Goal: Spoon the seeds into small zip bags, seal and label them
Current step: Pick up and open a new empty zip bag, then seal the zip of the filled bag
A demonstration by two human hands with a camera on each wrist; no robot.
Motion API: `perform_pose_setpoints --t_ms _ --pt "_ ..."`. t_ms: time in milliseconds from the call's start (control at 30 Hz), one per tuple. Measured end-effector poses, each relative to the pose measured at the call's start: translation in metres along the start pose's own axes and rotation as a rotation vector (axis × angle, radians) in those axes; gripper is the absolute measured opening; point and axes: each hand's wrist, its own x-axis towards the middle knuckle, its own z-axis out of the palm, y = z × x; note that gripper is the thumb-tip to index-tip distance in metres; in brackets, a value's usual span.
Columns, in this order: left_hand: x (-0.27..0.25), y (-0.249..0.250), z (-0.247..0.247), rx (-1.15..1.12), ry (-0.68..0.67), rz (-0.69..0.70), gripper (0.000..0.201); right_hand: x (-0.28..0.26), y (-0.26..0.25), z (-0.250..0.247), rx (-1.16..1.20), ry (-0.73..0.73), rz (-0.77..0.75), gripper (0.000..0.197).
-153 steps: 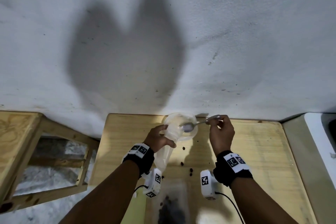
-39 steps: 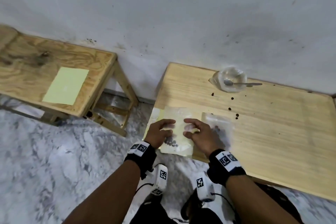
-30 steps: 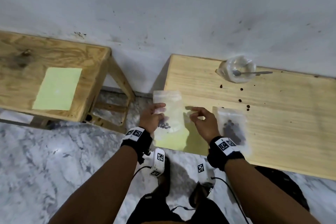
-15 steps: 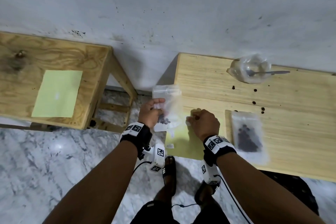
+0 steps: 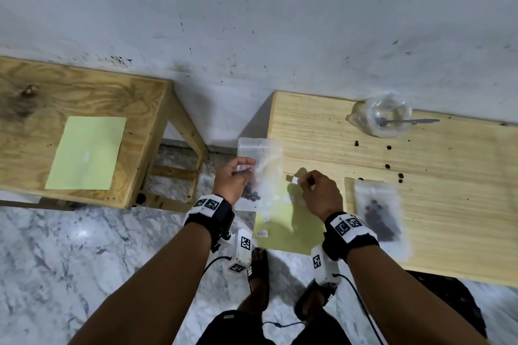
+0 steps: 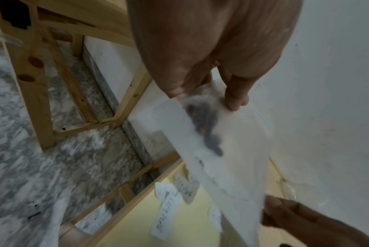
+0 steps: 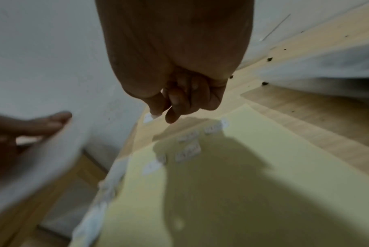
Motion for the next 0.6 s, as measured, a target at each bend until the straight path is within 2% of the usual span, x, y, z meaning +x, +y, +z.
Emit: perform_pose_setpoints --t_ms 100,200,333,467,600 --pt "-0.006 0.005 0.007 0.017 -0.022 0.03 0.024 0.001 -0.009 -0.015 0.281 0.055 -0.068 0.015" --pt "-0.014 0.013 0.015 -0.011 -0.073 0.046 0.037 -0.004 -0.032 -0.025 0.433 0.065 -0.181 0.017" --pt "-0.027 0.021 0.023 -0.028 -0.117 0.098 0.053 -0.009 -0.055 -0.025 0.371 0.01 -0.286 0.014" --pt "-0.033 0.023 0.028 -0.067 -0.151 0.114 0.062 -0.014 -0.066 -0.026 0.25 0.053 -0.222 0.018" --pt "-0.036 0.026 0.028 -0.101 -0.172 0.121 0.062 -0.022 -0.07 -0.027 0.186 0.107 -0.157 0.015"
